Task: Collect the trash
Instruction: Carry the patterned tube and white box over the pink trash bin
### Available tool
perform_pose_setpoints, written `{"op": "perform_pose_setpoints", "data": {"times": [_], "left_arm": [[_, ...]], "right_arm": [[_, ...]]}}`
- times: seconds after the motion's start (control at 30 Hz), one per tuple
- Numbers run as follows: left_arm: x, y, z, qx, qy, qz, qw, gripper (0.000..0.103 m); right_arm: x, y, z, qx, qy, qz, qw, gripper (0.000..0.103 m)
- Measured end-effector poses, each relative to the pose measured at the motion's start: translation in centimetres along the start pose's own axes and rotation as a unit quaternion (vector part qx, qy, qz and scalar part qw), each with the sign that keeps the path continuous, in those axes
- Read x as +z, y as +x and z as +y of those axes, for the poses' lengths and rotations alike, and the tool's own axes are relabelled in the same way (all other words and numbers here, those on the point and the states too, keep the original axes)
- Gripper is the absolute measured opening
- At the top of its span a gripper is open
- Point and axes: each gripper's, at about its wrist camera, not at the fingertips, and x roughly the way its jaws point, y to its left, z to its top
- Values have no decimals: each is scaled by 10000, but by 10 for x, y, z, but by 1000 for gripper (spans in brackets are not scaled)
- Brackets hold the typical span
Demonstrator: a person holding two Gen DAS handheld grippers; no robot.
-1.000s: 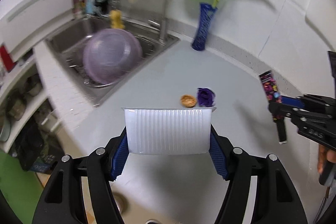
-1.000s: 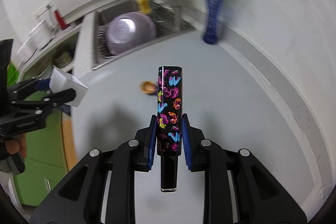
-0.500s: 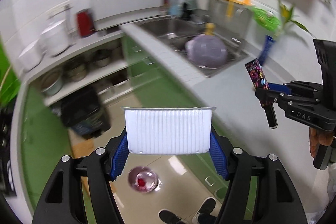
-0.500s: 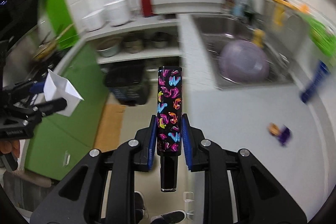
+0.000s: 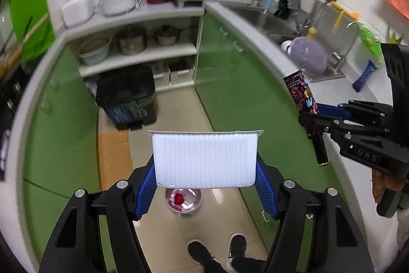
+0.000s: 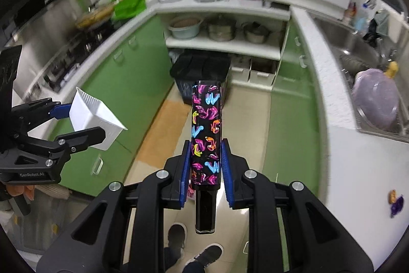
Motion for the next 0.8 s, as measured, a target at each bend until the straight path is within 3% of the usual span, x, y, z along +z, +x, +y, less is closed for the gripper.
{"op": "perform_pose_setpoints", "data": {"times": [0.13, 0.47, 0.6, 0.63, 0.73, 0.8], "left_arm": [[-28, 68, 22, -20, -136, 129, 9998, 65], [-125, 261, 82, -143, -400, 389, 9983, 66], [-156, 309, 97, -221, -569, 486, 9970, 70], [-162, 319, 101, -206, -589, 502, 9968, 72], [-174, 338, 110, -163, -714, 494, 9961, 97], [-177, 345, 115, -123, -771, 538, 9955, 97]], "right_arm": [[-20, 67, -10, -37, -59, 158, 9999, 22], [-109, 263, -39, -114, -13, 454, 9989, 22], [-140, 316, -43, -131, -35, 568, 9983, 22], [-146, 325, -44, -138, -43, 600, 9981, 22], [-165, 350, -46, -126, -26, 713, 9974, 22], [-170, 356, -47, -131, -15, 756, 9970, 22]]}}
